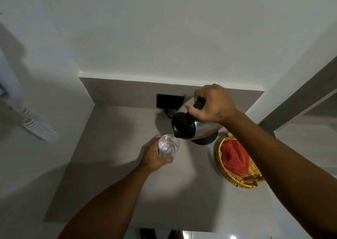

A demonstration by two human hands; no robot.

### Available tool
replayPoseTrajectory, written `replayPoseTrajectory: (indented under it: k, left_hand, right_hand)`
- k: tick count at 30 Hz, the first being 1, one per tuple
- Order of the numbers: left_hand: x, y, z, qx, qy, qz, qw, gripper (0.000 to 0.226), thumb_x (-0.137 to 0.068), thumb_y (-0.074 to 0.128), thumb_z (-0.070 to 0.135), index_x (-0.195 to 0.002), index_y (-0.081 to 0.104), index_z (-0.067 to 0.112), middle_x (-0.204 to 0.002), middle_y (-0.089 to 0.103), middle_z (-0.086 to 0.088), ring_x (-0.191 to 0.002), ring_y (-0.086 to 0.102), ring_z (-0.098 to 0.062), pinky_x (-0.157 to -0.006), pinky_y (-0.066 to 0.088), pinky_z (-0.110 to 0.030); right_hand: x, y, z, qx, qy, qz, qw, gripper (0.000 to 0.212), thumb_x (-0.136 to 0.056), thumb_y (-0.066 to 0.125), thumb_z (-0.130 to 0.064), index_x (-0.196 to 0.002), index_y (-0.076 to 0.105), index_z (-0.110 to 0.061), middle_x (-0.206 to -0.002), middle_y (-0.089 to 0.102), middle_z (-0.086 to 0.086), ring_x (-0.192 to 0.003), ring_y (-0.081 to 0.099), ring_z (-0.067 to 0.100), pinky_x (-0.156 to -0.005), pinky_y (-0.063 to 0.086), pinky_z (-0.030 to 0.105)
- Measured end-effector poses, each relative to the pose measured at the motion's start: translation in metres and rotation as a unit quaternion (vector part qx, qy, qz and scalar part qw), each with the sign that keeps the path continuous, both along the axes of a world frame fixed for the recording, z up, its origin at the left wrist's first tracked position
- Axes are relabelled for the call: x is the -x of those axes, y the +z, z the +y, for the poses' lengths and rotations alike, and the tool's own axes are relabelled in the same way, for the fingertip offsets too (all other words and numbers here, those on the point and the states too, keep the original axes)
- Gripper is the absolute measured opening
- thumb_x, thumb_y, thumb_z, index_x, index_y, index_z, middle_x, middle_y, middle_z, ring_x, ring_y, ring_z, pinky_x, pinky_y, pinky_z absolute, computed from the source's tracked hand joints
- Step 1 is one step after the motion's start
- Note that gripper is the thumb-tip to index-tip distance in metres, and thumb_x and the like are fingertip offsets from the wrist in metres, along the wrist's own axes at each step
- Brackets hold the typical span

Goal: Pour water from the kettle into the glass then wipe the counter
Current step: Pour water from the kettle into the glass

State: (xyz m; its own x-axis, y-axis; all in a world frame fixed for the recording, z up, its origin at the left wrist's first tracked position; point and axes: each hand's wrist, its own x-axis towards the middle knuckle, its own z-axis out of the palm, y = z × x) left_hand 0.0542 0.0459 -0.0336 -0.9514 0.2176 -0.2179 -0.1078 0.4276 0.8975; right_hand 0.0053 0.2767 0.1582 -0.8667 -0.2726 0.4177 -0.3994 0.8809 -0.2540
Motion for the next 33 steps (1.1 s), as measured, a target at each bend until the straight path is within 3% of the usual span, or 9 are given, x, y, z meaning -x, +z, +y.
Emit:
replayPoseTrajectory:
  k: [4,10,14,19,23,26,28,31,33]
  left_hand:
    - [-0.001,0.002,-0.002,0.007,0.000,-0.007,1.000,0.074,-0.058,0.093,-0.001,-0.122,0.069,0.025,-0.094,0.070,0.020,-0.080,0.059,0.031,-0.066,0.042,0.008]
    - [0.000,0.000,-0.003,0.026,0.000,-0.016,1.000,0.074,-0.059,0.095,0.008,-0.126,0.068,0.022,-0.106,0.072,0.009,-0.092,0.067,-0.004,-0.067,0.043,0.008]
    - [0.001,-0.005,-0.004,0.032,-0.005,-0.020,0.999,0.072,-0.058,0.095,0.011,-0.123,0.067,0.024,-0.102,0.070,0.013,-0.085,0.062,0.007,-0.066,0.043,0.008]
    - [0.003,-0.011,-0.003,0.031,-0.006,-0.027,0.999,0.072,-0.059,0.095,0.013,-0.124,0.066,0.026,-0.103,0.070,0.012,-0.091,0.066,-0.005,-0.060,0.048,0.000]
    - [0.003,-0.013,-0.003,0.031,-0.003,-0.026,0.999,0.075,-0.058,0.096,0.014,-0.126,0.066,0.024,-0.111,0.072,0.007,-0.100,0.068,-0.010,-0.071,0.045,-0.006]
    - [0.004,-0.013,-0.004,0.032,-0.003,-0.029,0.999,0.068,-0.056,0.096,0.015,-0.115,0.066,0.033,-0.098,0.071,0.017,-0.086,0.066,0.003,-0.060,0.048,0.000]
    - [0.004,-0.015,-0.004,0.027,-0.004,-0.029,0.999,0.068,-0.056,0.097,0.016,-0.111,0.064,0.038,-0.093,0.068,0.024,-0.084,0.063,0.009,-0.060,0.047,0.004]
    - [0.005,-0.018,-0.003,0.026,-0.003,-0.029,0.999,0.072,-0.058,0.097,0.017,-0.121,0.065,0.028,-0.103,0.072,0.013,-0.093,0.068,-0.006,-0.072,0.053,-0.008]
    - [0.006,-0.020,-0.003,0.019,-0.005,-0.029,0.999,0.075,-0.058,0.098,0.015,-0.125,0.064,0.023,-0.112,0.073,0.003,-0.102,0.070,-0.017,-0.083,0.057,-0.025]
  right_hand:
    - [-0.008,0.007,-0.024,-0.096,0.034,0.049,0.994,0.039,-0.077,0.064,-0.052,-0.058,0.053,-0.020,-0.052,0.046,-0.010,-0.047,0.043,0.016,-0.055,0.020,0.015]
    - [-0.010,0.012,-0.040,-0.138,0.084,0.047,0.986,0.042,-0.082,0.062,-0.051,-0.060,0.049,-0.018,-0.054,0.050,-0.002,-0.049,0.045,0.021,-0.061,0.035,0.029]
    - [-0.009,0.018,-0.051,-0.184,0.090,0.051,0.977,0.042,-0.083,0.060,-0.050,-0.062,0.051,-0.015,-0.057,0.054,0.001,-0.053,0.048,0.024,-0.064,0.029,0.030]
    - [-0.012,0.027,-0.055,-0.217,0.108,0.059,0.968,0.043,-0.085,0.060,-0.048,-0.063,0.055,-0.011,-0.056,0.053,0.003,-0.053,0.043,0.023,-0.062,0.036,0.032]
    - [-0.013,0.033,-0.056,-0.231,0.121,0.059,0.964,0.044,-0.086,0.057,-0.048,-0.065,0.057,-0.010,-0.058,0.055,0.005,-0.053,0.046,0.024,-0.065,0.043,0.037]
    - [-0.013,0.038,-0.058,-0.235,0.133,0.065,0.961,0.043,-0.086,0.054,-0.048,-0.065,0.055,-0.010,-0.058,0.055,0.005,-0.054,0.048,0.026,-0.065,0.043,0.037]
    - [-0.013,0.041,-0.061,-0.234,0.145,0.071,0.959,0.042,-0.087,0.053,-0.047,-0.064,0.053,-0.011,-0.057,0.053,0.005,-0.053,0.047,0.025,-0.064,0.044,0.038]
    - [-0.014,0.044,-0.064,-0.237,0.163,0.078,0.955,0.040,-0.087,0.055,-0.046,-0.064,0.049,-0.013,-0.056,0.053,0.005,-0.053,0.043,0.023,-0.063,0.044,0.038]
    - [-0.015,0.046,-0.065,-0.238,0.170,0.081,0.953,0.039,-0.086,0.057,-0.045,-0.065,0.050,-0.013,-0.057,0.053,0.005,-0.054,0.041,0.022,-0.063,0.043,0.038]
